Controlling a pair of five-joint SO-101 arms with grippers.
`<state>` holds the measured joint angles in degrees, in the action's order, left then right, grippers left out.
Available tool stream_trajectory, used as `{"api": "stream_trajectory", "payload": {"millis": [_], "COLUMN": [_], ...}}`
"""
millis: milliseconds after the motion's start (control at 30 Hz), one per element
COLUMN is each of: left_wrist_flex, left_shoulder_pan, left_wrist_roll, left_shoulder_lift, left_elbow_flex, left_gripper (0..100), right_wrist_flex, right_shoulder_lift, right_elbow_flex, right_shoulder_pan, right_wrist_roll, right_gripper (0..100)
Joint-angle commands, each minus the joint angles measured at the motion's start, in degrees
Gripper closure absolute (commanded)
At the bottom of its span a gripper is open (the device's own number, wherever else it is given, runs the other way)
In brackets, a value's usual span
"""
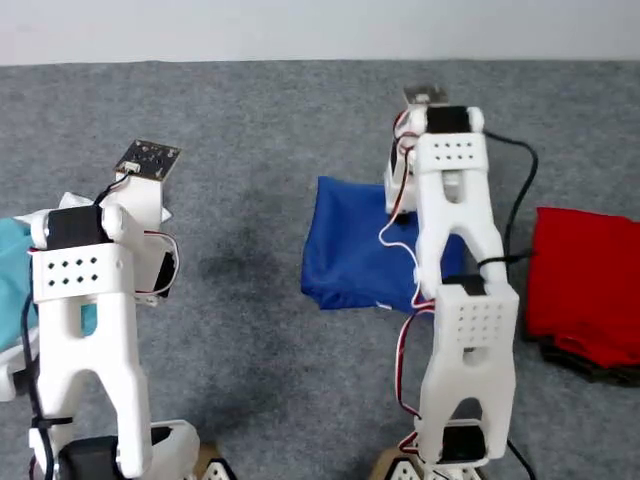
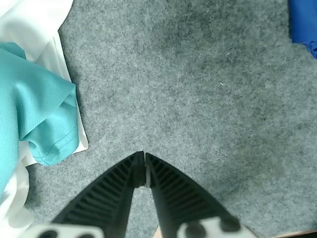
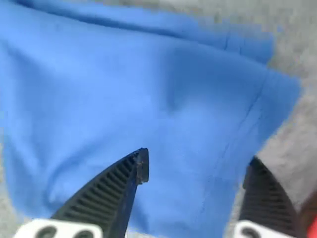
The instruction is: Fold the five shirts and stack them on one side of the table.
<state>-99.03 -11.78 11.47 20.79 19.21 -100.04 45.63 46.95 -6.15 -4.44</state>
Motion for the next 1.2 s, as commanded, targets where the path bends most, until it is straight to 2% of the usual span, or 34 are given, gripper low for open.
{"api": "stream_trajectory", "payload": {"millis": [0,433,500,667,733,867,1067,1167], "left_wrist_flex": [-1.3,-1.3,-1.3,-1.3,-1.3,-1.3,-1.3,-1.3], "left_shoulder_pan": [-0.4,-0.4,-0.4,-0.4,-0.4,-0.4,-0.4,-0.4], "left_wrist_roll": [0.3,0.1,0.1,0.1,0.1,0.1,0.1,0.1], "left_shoulder_lift": [1.8,1.5,1.5,1.5,1.5,1.5,1.5,1.7], "left_elbow_flex": [-0.3,-0.2,-0.2,-0.2,-0.2,-0.2,-0.2,-0.2], "left_gripper": [99,99,99,99,99,99,99,99], "right_wrist_flex": [1.7,5.2,4.4,4.1,3.9,0.1,-2.8,-2.3], "right_shoulder_lift": [2.3,11.5,12.1,12.0,12.0,11.1,5.9,2.7], "right_elbow_flex": [1.8,1.8,1.8,1.8,1.8,4.2,9.8,10.0], "right_shoulder_pan": [1.1,2.3,2.3,2.7,2.9,4.9,9.6,11.5], "right_wrist_roll": [-1.8,-1.8,-1.4,-0.4,2.5,4.7,17.0,31.6], "right_gripper": [65.9,66.2,71.0,95.0,99.1,98.8,98.9,98.8]}}
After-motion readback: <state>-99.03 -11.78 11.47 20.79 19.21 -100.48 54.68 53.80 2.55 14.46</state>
